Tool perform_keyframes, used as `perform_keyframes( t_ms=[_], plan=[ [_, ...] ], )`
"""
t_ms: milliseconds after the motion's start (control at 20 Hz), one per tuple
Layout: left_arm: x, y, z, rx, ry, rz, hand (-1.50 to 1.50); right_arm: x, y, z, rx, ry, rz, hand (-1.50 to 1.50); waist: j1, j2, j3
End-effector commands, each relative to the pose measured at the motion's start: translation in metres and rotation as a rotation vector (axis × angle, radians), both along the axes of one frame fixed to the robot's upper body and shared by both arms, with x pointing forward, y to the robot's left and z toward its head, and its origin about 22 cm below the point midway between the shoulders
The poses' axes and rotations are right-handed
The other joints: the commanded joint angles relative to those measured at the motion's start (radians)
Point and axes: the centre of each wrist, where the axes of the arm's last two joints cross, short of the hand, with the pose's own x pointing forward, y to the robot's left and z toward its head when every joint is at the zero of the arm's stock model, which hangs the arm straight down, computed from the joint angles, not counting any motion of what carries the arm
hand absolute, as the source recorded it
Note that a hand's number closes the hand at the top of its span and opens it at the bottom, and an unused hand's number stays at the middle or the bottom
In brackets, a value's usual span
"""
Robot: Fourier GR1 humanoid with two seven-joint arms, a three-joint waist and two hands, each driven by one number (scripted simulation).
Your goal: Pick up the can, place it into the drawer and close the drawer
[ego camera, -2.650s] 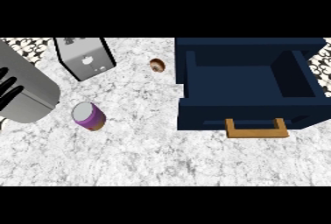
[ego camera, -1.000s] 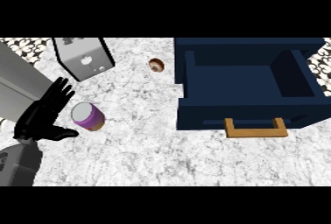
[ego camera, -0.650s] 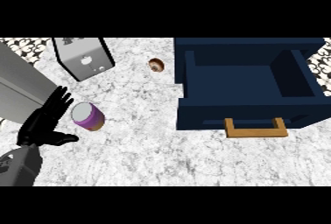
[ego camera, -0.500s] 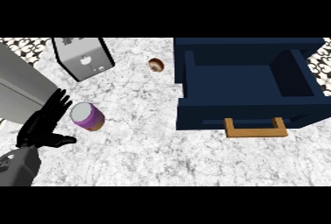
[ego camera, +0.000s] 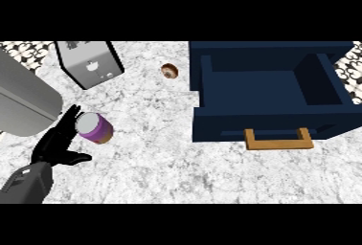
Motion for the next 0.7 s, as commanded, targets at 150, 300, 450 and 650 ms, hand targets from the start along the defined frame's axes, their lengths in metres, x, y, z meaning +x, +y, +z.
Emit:
perform_keyframes(
  t_ms=[150, 300, 450, 650],
  plan=[
    [-0.002, -0.008, -0.011, -0.045, 0.021, -0.026, -1.5, 0.0, -0.005, 0.025, -0.003, 0.002, -0.005, -1.5, 0.002, 0.0, 0.0],
    [-0.009, -0.023, -0.026, -0.059, 0.025, -0.027, -1.5, -0.02, 0.011, 0.008, -0.009, 0.009, 0.007, -1.5, -0.009, 0.002, -0.001],
    [0.013, -0.011, -0.004, -0.085, 0.006, 0.004, -1.5, -0.001, 0.0, 0.007, 0.02, 0.002, 0.008, -1.5, -0.007, 0.004, -0.001],
    [0.018, -0.03, -0.009, -0.134, 0.007, -0.015, 1.5, 0.001, -0.006, -0.001, 0.023, 0.004, 0.012, -1.5, -0.006, 0.005, -0.001]
  ],
)
